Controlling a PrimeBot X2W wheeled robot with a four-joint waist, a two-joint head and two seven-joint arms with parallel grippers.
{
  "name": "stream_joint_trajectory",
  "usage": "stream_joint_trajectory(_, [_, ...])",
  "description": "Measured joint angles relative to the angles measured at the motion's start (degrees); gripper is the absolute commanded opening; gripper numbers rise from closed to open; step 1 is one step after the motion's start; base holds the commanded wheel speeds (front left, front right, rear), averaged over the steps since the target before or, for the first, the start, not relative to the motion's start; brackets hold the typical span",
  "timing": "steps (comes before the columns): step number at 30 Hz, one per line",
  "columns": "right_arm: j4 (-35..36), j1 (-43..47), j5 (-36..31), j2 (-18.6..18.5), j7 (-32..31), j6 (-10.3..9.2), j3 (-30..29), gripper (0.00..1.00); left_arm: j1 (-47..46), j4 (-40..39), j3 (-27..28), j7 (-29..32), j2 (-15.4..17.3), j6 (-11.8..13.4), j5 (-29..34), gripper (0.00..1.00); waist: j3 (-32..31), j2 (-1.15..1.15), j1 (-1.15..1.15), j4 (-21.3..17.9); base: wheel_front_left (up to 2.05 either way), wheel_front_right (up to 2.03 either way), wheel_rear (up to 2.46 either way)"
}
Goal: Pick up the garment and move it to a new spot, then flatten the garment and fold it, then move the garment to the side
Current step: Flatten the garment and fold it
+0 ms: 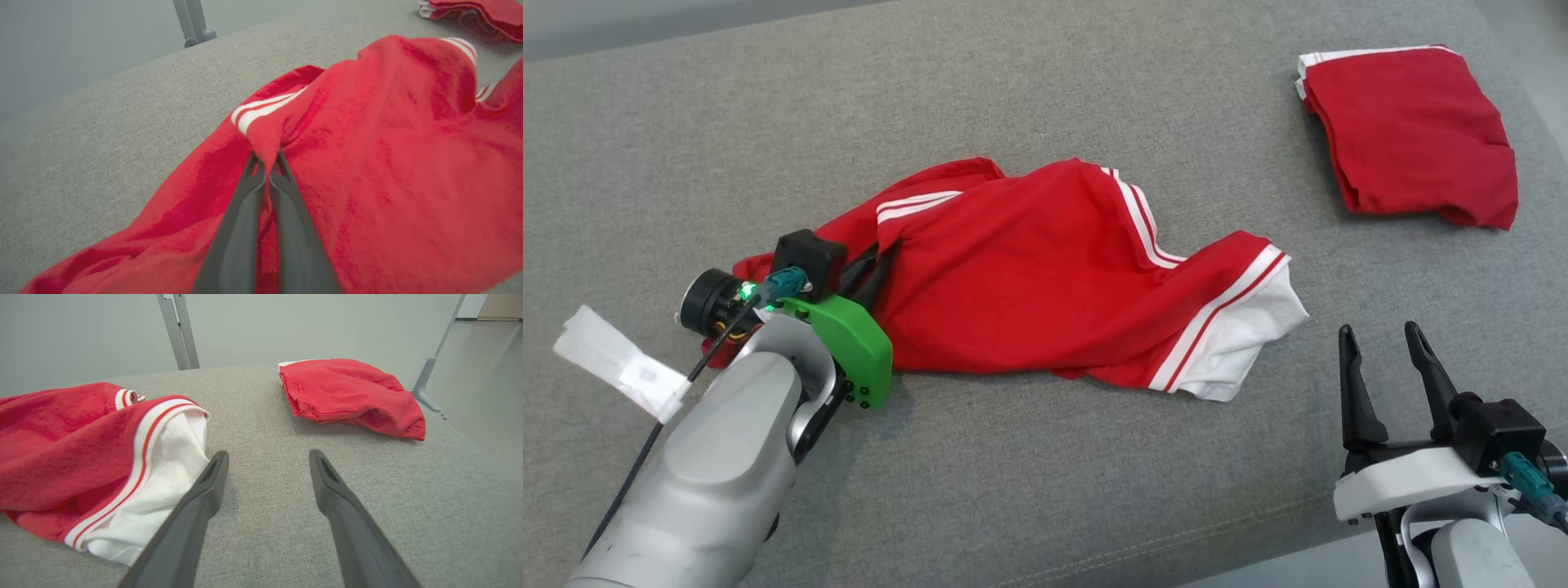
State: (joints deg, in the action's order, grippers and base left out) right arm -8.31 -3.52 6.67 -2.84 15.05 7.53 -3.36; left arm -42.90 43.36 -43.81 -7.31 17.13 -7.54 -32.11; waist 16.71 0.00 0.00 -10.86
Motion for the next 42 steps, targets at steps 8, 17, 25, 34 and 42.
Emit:
stream_joint_trajectory(8, [-1.5, 4.2, 0.3, 0.0, 0.0, 0.00, -1.7, 1.00, 7.2, -14.5, 3.7, -6.5, 3.1, 4.5, -1.1, 0.00, -4.3, 0.00, 0.00, 1.6, 0.00, 0.00, 0.00])
stream_joint_trajectory(17, [-2.5, 5.5, 0.6, 0.0, 0.0, 0.00, -1.4, 1.00, 11.3, -38.8, 6.2, -3.8, 9.7, 11.9, 0.7, 0.00, -7.4, 0.00, 0.00, 4.9, 0.00, 0.00, 0.00])
stream_joint_trajectory(25, [-2.7, 1.7, 1.0, 0.0, 0.0, 0.00, 0.7, 1.00, 2.5, -43.4, 7.6, 0.8, 11.7, 12.1, 3.1, 0.00, -6.6, 0.00, 0.00, 5.3, 0.00, 0.00, 0.00])
stream_joint_trajectory(34, [-3.3, -0.3, 3.4, -0.1, 0.0, 0.00, 2.2, 1.00, -11.0, -23.0, 8.1, -1.5, 11.1, 7.6, 6.0, 0.00, -2.0, 0.00, 0.00, 1.0, 0.00, 0.00, 0.00])
stream_joint_trajectory(42, [-3.2, -0.7, 4.8, -0.1, 0.0, 0.00, 2.0, 1.00, -16.0, -3.8, 5.6, -6.6, 5.5, 3.1, 7.1, 0.33, 4.6, 0.00, 0.00, -4.2, 0.00, 0.00, 0.00])
